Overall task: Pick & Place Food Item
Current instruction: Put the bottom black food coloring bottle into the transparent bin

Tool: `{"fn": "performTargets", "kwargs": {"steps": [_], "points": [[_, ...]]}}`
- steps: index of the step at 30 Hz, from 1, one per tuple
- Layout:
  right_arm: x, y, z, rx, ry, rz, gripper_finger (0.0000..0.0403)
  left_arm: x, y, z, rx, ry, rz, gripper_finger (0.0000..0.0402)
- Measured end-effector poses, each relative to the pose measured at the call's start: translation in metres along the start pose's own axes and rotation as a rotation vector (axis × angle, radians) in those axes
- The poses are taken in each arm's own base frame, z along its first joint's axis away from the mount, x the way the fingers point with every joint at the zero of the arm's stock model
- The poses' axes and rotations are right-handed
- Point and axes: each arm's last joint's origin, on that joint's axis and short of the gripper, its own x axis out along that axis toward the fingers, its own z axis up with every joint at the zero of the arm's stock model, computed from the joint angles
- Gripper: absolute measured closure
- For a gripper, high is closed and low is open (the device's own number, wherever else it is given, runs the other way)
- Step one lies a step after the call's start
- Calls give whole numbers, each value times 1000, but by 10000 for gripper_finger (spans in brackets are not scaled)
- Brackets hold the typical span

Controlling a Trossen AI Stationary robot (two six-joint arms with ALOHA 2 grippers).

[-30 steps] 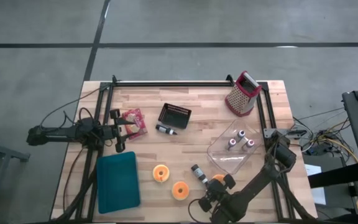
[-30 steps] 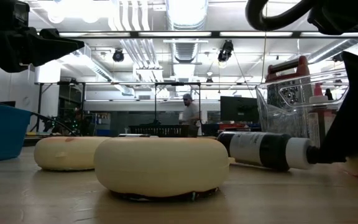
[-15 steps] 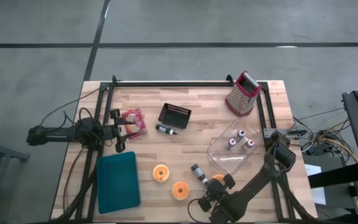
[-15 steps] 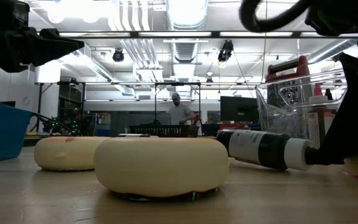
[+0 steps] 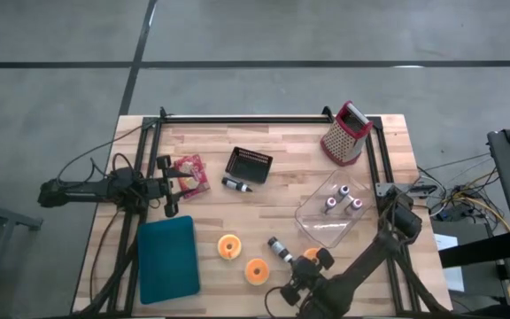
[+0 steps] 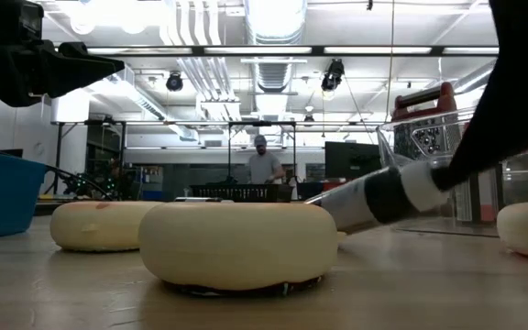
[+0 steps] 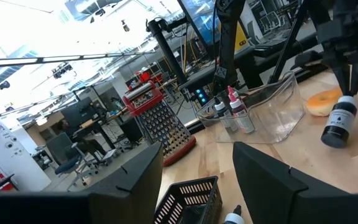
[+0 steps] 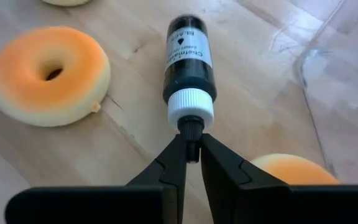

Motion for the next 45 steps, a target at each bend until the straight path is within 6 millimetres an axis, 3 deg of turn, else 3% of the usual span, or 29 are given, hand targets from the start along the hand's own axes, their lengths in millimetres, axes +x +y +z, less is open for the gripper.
{"fn": "performTargets", "kwargs": {"steps": [9,25,33,45], "points": [[-22,6,34,2,95,-52,365,0,0,0,0,0,0,202],[-31,4,77,-70,317,-69,365,0,0,0,0,0,0,202],[-26,-3,103,-138,347,-54,365,0,0,0,0,0,1,202],[4,-12,139,-230,511,-38,365,0,0,0,0,0,0,202]]}}
